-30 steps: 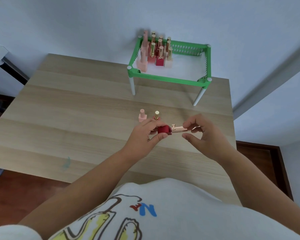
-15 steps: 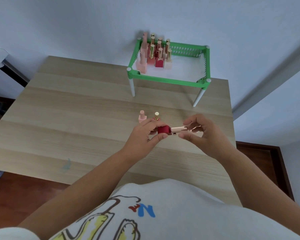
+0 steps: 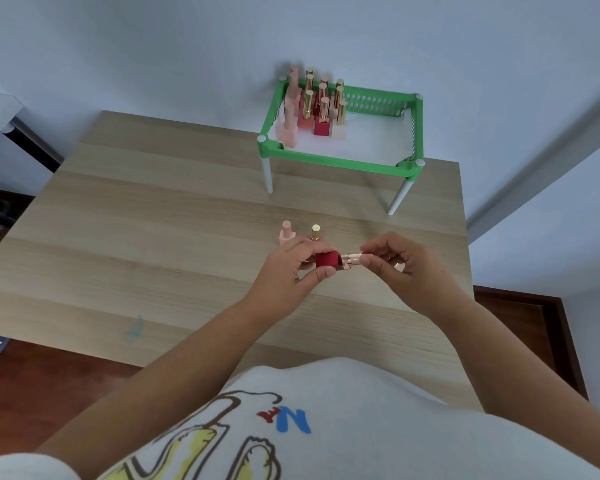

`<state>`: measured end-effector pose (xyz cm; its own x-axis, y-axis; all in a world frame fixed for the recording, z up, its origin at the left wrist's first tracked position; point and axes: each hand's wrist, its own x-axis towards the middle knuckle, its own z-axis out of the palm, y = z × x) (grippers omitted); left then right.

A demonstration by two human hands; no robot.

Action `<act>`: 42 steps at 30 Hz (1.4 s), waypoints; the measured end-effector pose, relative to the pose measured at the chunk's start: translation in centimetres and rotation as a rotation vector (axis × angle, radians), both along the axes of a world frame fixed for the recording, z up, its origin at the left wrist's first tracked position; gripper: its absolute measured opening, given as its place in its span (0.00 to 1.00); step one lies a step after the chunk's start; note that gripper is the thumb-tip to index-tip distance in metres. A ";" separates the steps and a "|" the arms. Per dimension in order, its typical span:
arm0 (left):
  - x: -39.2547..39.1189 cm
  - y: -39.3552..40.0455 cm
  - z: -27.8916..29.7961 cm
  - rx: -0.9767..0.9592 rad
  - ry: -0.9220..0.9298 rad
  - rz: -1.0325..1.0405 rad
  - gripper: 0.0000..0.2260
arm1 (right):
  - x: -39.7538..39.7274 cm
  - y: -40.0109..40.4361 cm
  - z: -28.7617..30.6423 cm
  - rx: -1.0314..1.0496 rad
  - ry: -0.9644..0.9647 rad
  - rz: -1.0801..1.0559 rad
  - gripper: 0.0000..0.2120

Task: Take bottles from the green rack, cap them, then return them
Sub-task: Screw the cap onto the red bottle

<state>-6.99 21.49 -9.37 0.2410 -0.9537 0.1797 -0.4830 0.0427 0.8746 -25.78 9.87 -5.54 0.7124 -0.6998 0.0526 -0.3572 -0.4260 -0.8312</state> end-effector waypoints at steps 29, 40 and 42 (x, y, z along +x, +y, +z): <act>-0.2 0.1 0.6 0.000 -0.031 0.013 0.12 | 0.5 0.1 -0.6 -0.119 0.040 0.027 0.08; 0.1 0.0 0.4 0.001 -0.025 0.017 0.13 | 0.3 0.2 -0.1 -0.113 0.045 0.056 0.13; 0.0 0.0 0.3 -0.005 -0.028 0.016 0.12 | 0.3 0.2 -0.2 -0.102 0.049 0.042 0.12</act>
<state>-6.96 21.52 -9.08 0.2510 -0.9489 0.1910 -0.5082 0.0388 0.8604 -25.44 10.09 -5.70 0.7443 -0.6623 0.0861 -0.3769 -0.5229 -0.7646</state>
